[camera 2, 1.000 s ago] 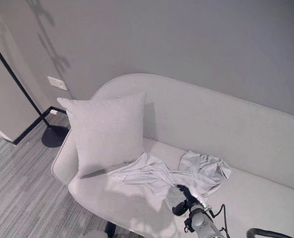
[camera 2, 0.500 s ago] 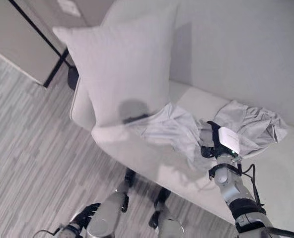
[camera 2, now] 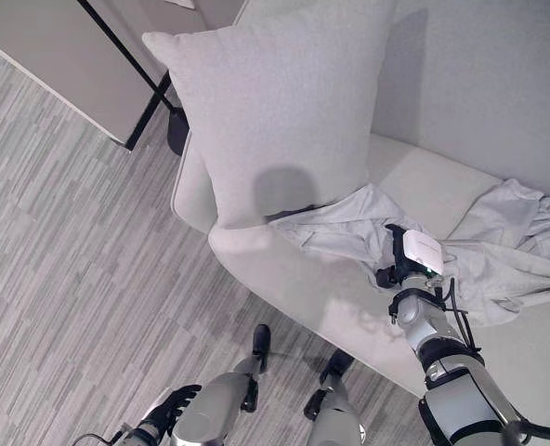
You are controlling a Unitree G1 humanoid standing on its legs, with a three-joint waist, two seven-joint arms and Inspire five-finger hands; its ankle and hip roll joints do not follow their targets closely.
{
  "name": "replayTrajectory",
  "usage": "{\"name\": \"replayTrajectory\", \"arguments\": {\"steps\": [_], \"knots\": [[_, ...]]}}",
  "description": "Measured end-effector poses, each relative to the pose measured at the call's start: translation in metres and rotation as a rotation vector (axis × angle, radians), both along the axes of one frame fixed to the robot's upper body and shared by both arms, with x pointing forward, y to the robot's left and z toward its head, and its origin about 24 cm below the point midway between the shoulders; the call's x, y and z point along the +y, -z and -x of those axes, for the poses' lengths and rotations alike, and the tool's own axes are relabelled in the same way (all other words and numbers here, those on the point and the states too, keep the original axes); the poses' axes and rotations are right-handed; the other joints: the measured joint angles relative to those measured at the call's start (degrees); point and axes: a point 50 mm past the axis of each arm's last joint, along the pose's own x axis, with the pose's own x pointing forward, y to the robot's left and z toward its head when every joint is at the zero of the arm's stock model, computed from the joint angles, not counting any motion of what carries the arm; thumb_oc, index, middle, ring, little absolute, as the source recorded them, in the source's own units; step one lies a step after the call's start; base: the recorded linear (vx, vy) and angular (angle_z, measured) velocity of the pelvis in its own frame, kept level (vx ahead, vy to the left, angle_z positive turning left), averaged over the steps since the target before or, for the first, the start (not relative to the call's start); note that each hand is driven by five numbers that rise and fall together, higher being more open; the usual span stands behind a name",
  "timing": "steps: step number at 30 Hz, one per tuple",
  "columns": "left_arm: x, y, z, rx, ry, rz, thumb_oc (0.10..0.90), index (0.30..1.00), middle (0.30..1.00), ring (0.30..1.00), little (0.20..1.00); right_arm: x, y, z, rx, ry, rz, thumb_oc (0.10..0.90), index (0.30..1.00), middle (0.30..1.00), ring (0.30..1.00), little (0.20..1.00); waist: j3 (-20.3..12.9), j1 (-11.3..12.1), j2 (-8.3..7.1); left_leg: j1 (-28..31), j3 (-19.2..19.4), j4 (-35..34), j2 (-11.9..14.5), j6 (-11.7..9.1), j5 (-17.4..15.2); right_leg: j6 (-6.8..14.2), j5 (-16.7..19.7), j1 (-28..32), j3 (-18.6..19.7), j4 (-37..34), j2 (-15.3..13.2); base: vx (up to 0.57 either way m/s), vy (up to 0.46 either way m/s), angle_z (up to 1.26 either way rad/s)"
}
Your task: Hang the clothes on the sofa on the clothes rack.
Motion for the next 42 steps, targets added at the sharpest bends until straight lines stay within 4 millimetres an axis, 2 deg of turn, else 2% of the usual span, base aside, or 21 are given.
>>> {"name": "replayTrajectory", "arguments": {"steps": [3, 4, 5, 6, 10, 12, 14, 19, 23, 25, 26, 29, 32, 34, 35, 36, 37, 38, 40, 41, 42], "knots": [[-0.006, 0.000, 0.002, -0.001, 0.023, 0.013, 0.800, 0.900, 0.900, 0.900, 0.900, -0.003, -0.009, -0.006, -0.009, 0.024, 0.015, 0.800, 0.900, 0.900, 0.900, 0.900, -0.3, 0.1, 1.94, -0.3, -0.2, -1.5, 0.5, 0.0, 0.0, 0.6, 0.4, -1.2, 0.8, -0.1, 0.7, 0.03, -0.003, -0.03], [-0.007, 0.000, 0.002, -0.001, 0.025, 0.014, 0.800, 0.900, 0.900, 0.900, 0.900, -0.003, -0.012, -0.008, -0.011, 0.022, 0.024, 0.726, 0.789, 0.789, 0.789, 0.789, -0.5, 0.1, 2.12, -0.9, -0.5, -1.5, 0.7, 0.0, 0.0, 0.6, 0.4, -1.9, 0.8, 0.2, 0.8, 0.02, -0.041, 0.00], [-0.007, 0.000, 0.002, -0.001, 0.029, 0.014, 0.800, 0.900, 0.900, 0.900, 0.900, -0.003, -0.014, -0.010, -0.012, 0.021, 0.033, 0.500, 0.451, 0.451, 0.451, 0.451, -0.5, 0.1, 2.18, -1.2, -0.7, -1.6, 0.8, -0.1, 0.0, 0.6, 0.4, -2.5, 0.8, 0.7, 0.8, 0.00, -0.045, 0.01], [-0.008, 0.000, 0.002, -0.001, 0.032, 0.014, 0.800, 0.900, 0.900, 0.900, 0.900, -0.003, -0.014, -0.010, -0.006, 0.021, 0.038, 0.400, 0.300, 0.300, 0.300, 0.300, -0.5, 0.1, 2.20, -1.6, -0.8, -1.5, 0.9, -0.1, 0.0, 0.5, 0.3, -3.0, 0.8, 1.3, 0.8, 0.00, 0.000, 0.00], [-0.011, -0.002, -0.002, -0.013, 0.082, 0.009, 0.800, 0.900, 0.900, 0.900, 0.900, -0.007, -0.034, -0.021, -0.024, 0.064, 0.056, 0.400, 0.300, 0.300, 0.300, 0.300, -0.8, 0.5, 2.83, -3.5, -1.6, -1.5, 1.3, -0.4, 0.1, -1.1, -1.6, -7.2, 0.8, 7.3, -0.1, -0.01, 0.003, 0.04], [-0.010, -0.005, -0.006, -0.022, 0.133, -0.006, 0.800, 0.900, 0.900, 0.900, 0.900, -0.011, -0.039, -0.022, -0.021, 0.084, 0.057, 0.400, 0.300, 0.300, 0.300, 0.300, -0.9, 0.6, 2.91, -4.1, -2.2, -1.7, 1.1, -0.7, -0.1, -1.5, -4.8, -10.3, 0.8, 14.1, -1.7, 0.02, 0.007, 0.15], [-0.009, -0.006, -0.008, -0.025, 0.155, -0.020, 0.800, 0.900, 0.900, 0.900, 0.900, -0.010, -0.036, -0.021, -0.018, 0.100, 0.023, 0.400, 0.300, 0.300, 0.300, 0.300, -0.9, 0.3, 2.91, -4.0, -2.6, -1.7, 0.7, -0.3, -0.2, -1.8, -7.2, -11.8, 0.8, 18.5, -3.2, 0.02, -0.003, 0.16], [-0.008, -0.007, -0.008, -0.029, 0.151, -0.023, 0.800, 0.900, 0.900, 0.900, 0.900, -0.004, -0.024, -0.018, -0.028, 0.086, -0.042, 0.400, 0.300, 0.300, 0.300, 0.300, -0.9, -0.1, 2.72, -3.4, -3.0, -1.7, 0.7, 0.0, 0.6, -2.9, -10.5, -13.0, 0.5, 23.9, -4.4, 0.02, 0.005, 0.11], [-0.001, -0.006, -0.004, -0.025, 0.112, -0.032, 0.800, 0.900, 0.900, 0.900, 0.900, 0.014, -0.015, -0.017, -0.082, 0.051, -0.211, 0.400, 0.300, 0.300, 0.300, 0.300, -1.2, -1.7, 1.11, -2.6, -2.6, -1.5, 1.1, 0.2, 0.5, -3.6, -11.4, -12.7, 0.7, 24.9, -4.5, 0.03, 0.064, -0.02], [0.002, -0.007, -0.004, -0.028, 0.097, -0.036, 0.800, 0.900, 0.900, 0.900, 0.900, 0.023, -0.012, -0.011, -0.124, 0.019, -0.287, 0.400, 0.300, 0.300, 0.300, 0.300, -1.0, -2.3, 0.44, -2.2, -2.3, -1.6, 1.1, 0.2, 0.5, -3.6, -11.4, -12.5, 0.9, 24.9, -4.4, 0.06, 0.057, -0.09], [0.006, -0.006, -0.003, -0.021, 0.079, -0.045, 0.800, 0.900, 0.900, 0.900, 0.900, 0.034, -0.009, -0.001, -0.172, -0.033, -0.366, 0.400, 0.300, 0.300, 0.300, 0.300, -0.8, -2.9, -0.22, -1.2, -1.8, -1.7, 1.1, 0.2, 0.5, -3.6, -11.4, -11.5, 1.0, 24.5, -4.2, 0.04, 0.031, -0.09], [0.013, -0.006, 0.000, -0.002, 0.082, -0.066, 0.800, 0.900, 0.900, 0.900, 0.900, 0.045, -0.003, 0.009, -0.183, -0.083, -0.398, 0.400, 0.300, 0.300, 0.300, 0.300, -1.1, -3.7, -1.72, 0.6, -1.3, -1.7, 1.3, 0.3, 0.4, -2.8, -10.9, -9.3, 1.5, 22.8, -3.4, 0.04, 0.038, -0.07], [0.022, -0.005, 0.006, 0.014, 0.070, -0.085, 0.800, 0.900, 0.900, 0.900, 0.900, 0.040, -0.019, 0.029, -0.304, -0.102, -0.468, 0.400, 0.300, 0.300, 0.300, 0.300, -1.4, -4.2, -3.52, 2.9, -1.4, -1.3, 1.6, -0.1, -0.6, -2.4, -10.3, -5.6, 0.9, 20.7, -2.3, 0.07, 0.029, 0.03], [0.031, -0.007, 0.006, 0.019, 0.048, -0.106, 0.800, 0.900, 0.900, 0.900, 0.900, 0.036, -0.043, 0.035, -0.419, -0.122, -0.473, 0.400, 0.300, 0.300, 0.300, 0.300, -2.2, -4.5, -5.68, 5.4, -1.1, -0.9, 1.8, 0.2, -2.0, -1.8, -10.3, -2.7, 1.1, 19.4, -2.1, 0.11, 0.033, -0.07], [0.035, -0.006, 0.012, 0.032, 0.042, -0.112, 0.800, 0.900, 0.900, 0.900, 0.900, 0.035, -0.049, 0.036, -0.454, -0.129, -0.475, 0.400, 0.300, 0.300, 0.300, 0.300, -2.8, -4.5, -6.26, 5.9, -1.1, -0.8, 1.6, 0.3, -2.1, -1.6, -10.1, -2.0, 1.1, 19.0, -2.1, 0.06, 0.052, -0.06], [0.038, -0.009, 0.009, 0.017, 0.038, -0.115, 0.800, 0.900, 0.900, 0.900, 0.900, 0.034, -0.059, 0.036, -0.494, -0.137, -0.475, 0.400, 0.300, 0.300, 0.300, 0.300, -3.4, -4.6, -7.01, 6.9, -0.8, -0.8, 1.6, 0.3, -2.7, -1.5, -10.0, -0.9, 1.3, 18.5, -2.0, 0.02, 0.048, -0.08], [0.045, -0.013, 0.008, 0.003, 0.025, -0.122, 0.800, 0.900, 0.900, 0.900, 0.900, 0.033, -0.078, 0.037, -0.560, -0.166, -0.460, 0.400, 0.300, 0.300, 0.300, 0.300, -4.0, -4.4, -7.75, 8.9, -0.5, -0.8, 1.6, 0.2, -2.8, -1.3, -9.4, 1.6, 1.4, 17.1, -1.5, 0.02, 0.056, -0.10], [0.049, -0.014, 0.009, -0.003, 0.008, -0.123, 0.800, 0.900, 0.900, 0.900, 0.900, 0.035, -0.086, 0.038, -0.591, -0.190, -0.452, 0.400, 0.300, 0.300, 0.300, 0.300, -4.8, -4.4, -8.08, 9.6, -0.5, -0.9, 1.7, 0.1, -3.0, -1.0, -9.3, 2.4, 1.4, 16.6, -1.4, 0.03, 0.045, -0.10], [0.054, -0.021, -0.002, -0.045, -0.010, -0.120, 0.800, 0.900, 0.900, 0.900, 0.900, 0.041, -0.108, 0.037, -0.662, -0.257, -0.434, 0.400, 0.300, 0.300, 0.300, 0.300, -7.4, -4.0, -9.36, 10.7, 0.1, -0.9, 1.6, 0.3, -3.6, -0.7, -8.9, 3.7, 1.8, 15.4, -1.2, 0.01, 0.086, -0.10], [0.054, -0.025, -0.008, -0.066, -0.033, -0.109, 0.800, 0.900, 0.900, 0.900, 0.900, 0.044, -0.115, 0.037, -0.685, -0.279, -0.432, 0.400, 0.300, 0.300, 0.300, 0.300, -7.6, -3.9, -9.56, 11.6, 0.2, -1.1, 1.5, 0.3, -3.6, -0.5, -8.4, 4.8, 1.8, 14.8, -1.1, 0.00, 0.113, -0.06], [0.054, -0.035, -0.018, -0.122, -0.113, -0.037, 0.800, 0.900, 0.900, 0.900, 0.900, 0.050, -0.126, 0.036, -0.725, -0.320, -0.432, 0.400, 0.300, 0.300, 0.300, 0.300, -8.7, -3.6, -10.03, 13.2, 0.2, -1.5, 1.4, 0.5, -3.8, -0.2, -8.2, 6.5, 1.8, 13.8, -1.1, 0.01, 0.082, 0.00]]}}
